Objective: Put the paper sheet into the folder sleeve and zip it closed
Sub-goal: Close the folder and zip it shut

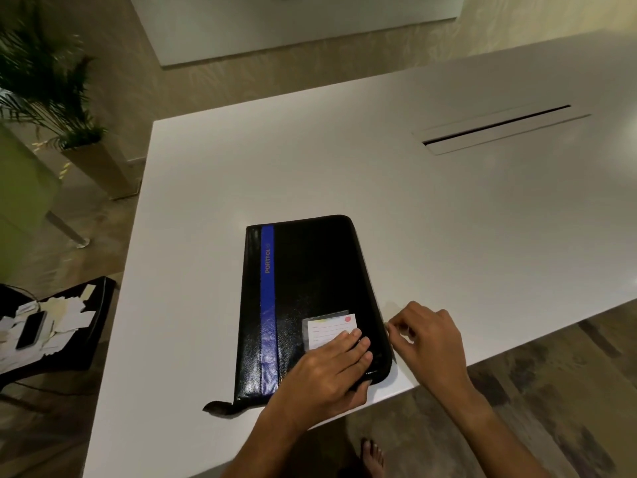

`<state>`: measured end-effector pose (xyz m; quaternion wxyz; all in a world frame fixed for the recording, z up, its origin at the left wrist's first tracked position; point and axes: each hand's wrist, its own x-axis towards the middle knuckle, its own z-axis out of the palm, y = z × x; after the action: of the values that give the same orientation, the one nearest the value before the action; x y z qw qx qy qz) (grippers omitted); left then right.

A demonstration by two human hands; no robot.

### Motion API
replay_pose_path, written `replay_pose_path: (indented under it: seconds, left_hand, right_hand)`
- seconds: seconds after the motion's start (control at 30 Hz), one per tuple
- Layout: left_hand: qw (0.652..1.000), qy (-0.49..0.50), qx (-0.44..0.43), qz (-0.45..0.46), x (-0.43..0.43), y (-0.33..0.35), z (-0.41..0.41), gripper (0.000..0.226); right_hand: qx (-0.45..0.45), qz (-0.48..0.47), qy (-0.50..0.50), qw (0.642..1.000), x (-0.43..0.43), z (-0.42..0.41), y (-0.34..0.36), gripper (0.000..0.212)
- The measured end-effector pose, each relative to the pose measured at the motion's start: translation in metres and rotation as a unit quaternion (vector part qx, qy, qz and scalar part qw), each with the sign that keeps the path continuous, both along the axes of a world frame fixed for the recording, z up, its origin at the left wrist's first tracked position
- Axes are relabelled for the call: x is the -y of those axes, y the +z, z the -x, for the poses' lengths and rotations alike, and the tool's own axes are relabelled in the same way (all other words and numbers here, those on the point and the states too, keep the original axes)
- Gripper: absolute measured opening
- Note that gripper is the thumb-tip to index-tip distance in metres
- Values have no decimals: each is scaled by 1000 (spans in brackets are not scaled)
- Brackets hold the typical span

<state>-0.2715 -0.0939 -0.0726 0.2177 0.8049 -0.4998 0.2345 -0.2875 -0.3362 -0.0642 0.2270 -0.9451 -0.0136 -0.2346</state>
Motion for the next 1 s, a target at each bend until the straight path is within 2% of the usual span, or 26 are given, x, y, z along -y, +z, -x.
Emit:
replay_pose_path:
  seconds: [0.37,0.6,0.77,0.9,1.0]
  left_hand:
    - [1000,-6,10,-15,0,-7,0,32]
    - [992,9,-123,24,-2,4,-4,37]
    - [985,142,-102,16,17,11,-16,31]
    - [943,297,-151,16,35,23,-45,54]
    - [916,353,-191,-21,47,30,-81,65]
  right_hand:
    - [-38,82,-4,996,12,-66,4,15]
    - [-78,54,48,994,15,-77,9,12]
    - [-102,26,91,990,18,-71,7,11]
    - [-105,11,107,989,19,-81,7,11]
    - [-103,0,126,987,23,-91,9,12]
